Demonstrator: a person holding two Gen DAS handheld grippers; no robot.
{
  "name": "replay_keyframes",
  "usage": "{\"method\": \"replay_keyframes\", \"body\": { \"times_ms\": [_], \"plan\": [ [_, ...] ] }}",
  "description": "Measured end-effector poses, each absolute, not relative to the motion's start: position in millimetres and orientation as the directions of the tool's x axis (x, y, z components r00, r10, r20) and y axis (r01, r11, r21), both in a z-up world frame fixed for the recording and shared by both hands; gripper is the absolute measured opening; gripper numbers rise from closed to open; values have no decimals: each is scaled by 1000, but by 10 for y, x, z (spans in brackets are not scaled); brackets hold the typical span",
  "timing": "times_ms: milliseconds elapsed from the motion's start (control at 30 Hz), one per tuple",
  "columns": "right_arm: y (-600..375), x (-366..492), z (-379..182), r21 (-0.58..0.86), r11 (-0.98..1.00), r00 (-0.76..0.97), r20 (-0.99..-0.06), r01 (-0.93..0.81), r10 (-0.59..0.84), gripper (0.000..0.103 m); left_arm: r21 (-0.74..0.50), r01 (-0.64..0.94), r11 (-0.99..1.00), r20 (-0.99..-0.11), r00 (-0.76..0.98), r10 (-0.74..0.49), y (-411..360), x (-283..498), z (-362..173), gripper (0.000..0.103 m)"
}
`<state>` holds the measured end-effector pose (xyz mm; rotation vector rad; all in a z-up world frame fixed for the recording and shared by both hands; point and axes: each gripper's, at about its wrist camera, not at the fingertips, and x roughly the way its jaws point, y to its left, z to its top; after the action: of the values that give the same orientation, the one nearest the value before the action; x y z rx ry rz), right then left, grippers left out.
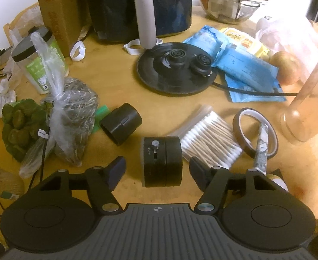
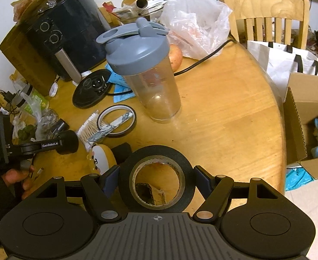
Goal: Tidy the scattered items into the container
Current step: 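Carry the tape roll with the right gripper while the left gripper grasps a black cylinder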
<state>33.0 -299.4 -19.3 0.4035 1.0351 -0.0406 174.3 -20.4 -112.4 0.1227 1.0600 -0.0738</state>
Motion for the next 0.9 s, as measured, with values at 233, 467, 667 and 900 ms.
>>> {"method": "replay_keyframes", "body": {
  "times_ms": [233,467,667,900],
  "plan": [
    [-3020,334,-206,307,924,517,-842,228,153,75,94,122,988,-866,499,21,-239,1764,-1168,39],
    [-3019,345,-216,311,924,518,-841,222,159,75,81,132,988,-865,502,4,-230,1732,-1108,39],
    [-3007,375,-229,318,926,520,-836,203,173,75,61,136,989,-865,501,-16,-221,1692,-995,39],
    [-2981,397,-220,323,931,524,-830,169,193,75,28,149,988,-864,500,-51,-198,1610,-848,39]
  ]
}}
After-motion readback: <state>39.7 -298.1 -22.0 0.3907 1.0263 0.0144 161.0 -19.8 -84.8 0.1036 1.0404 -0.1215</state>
